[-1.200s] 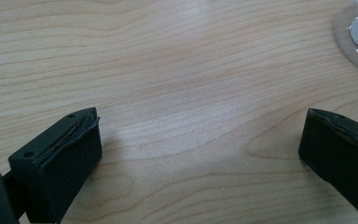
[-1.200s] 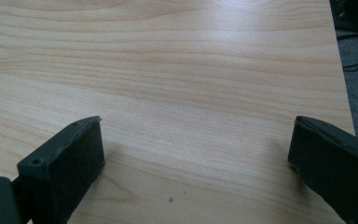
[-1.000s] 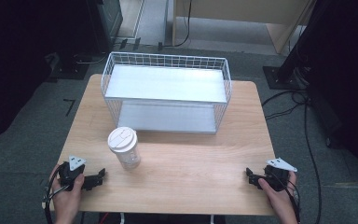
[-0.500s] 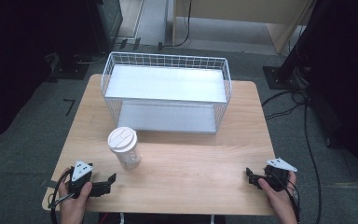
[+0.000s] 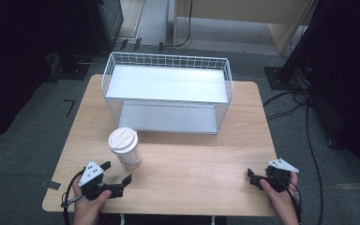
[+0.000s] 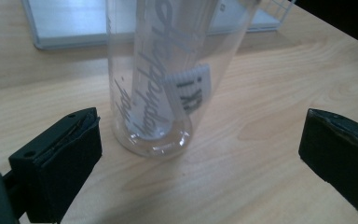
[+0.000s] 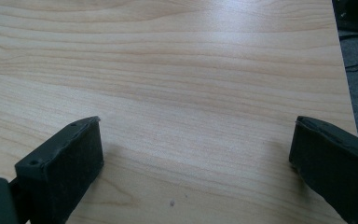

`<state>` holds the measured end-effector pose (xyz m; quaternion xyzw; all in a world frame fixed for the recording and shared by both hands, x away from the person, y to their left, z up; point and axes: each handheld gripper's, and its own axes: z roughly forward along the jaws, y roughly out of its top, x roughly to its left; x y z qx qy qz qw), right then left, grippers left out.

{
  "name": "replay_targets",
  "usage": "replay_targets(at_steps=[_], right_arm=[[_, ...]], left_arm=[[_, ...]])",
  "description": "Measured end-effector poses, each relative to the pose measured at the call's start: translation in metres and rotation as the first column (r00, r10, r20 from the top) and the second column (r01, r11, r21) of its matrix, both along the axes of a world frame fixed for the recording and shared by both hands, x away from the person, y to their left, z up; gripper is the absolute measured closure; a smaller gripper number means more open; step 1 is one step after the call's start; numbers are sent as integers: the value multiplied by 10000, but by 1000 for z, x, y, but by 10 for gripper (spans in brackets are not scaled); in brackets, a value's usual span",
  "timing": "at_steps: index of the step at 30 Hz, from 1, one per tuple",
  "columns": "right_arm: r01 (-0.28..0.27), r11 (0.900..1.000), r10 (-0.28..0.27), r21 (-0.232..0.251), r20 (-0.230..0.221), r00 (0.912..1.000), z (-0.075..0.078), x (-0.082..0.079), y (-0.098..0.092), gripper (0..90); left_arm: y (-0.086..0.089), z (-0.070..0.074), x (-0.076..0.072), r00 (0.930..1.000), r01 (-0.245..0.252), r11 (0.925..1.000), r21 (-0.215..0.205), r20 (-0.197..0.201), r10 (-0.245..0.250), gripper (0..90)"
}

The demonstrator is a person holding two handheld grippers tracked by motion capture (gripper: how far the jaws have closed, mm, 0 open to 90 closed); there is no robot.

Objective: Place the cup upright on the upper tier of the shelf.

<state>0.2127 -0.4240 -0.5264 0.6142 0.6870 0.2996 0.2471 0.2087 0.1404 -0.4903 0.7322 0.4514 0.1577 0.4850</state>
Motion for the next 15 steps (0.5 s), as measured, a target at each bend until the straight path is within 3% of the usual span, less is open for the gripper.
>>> replay_targets(at_steps=[4, 5, 6, 13, 15], right_arm=[[-3, 10000, 3, -2, 1, 10000, 0, 0, 0, 24], [-3, 10000, 3, -2, 1, 10000, 0, 0, 0, 24], [-2, 10000, 2, -1, -1, 10000, 0, 0, 0, 24], [-95, 10000, 95, 13, -2, 10000, 0, 0, 0, 24], [-100, 9999, 100, 14, -2, 9999, 0, 0, 0, 24]], left_arm=[[-5, 3, 4, 9986, -260, 9994, -206, 463, 270, 3], [-6, 4, 5, 9986, -284, 9988, -392, 434, 301, 3], [-8, 5, 8, 9992, -237, 9955, -917, 291, 264, 3], [-25, 7, 21, 9952, -770, 9950, -638, 560, 806, 3], [-29, 7, 26, 9878, -1185, 9910, -618, 945, 1240, 10]])
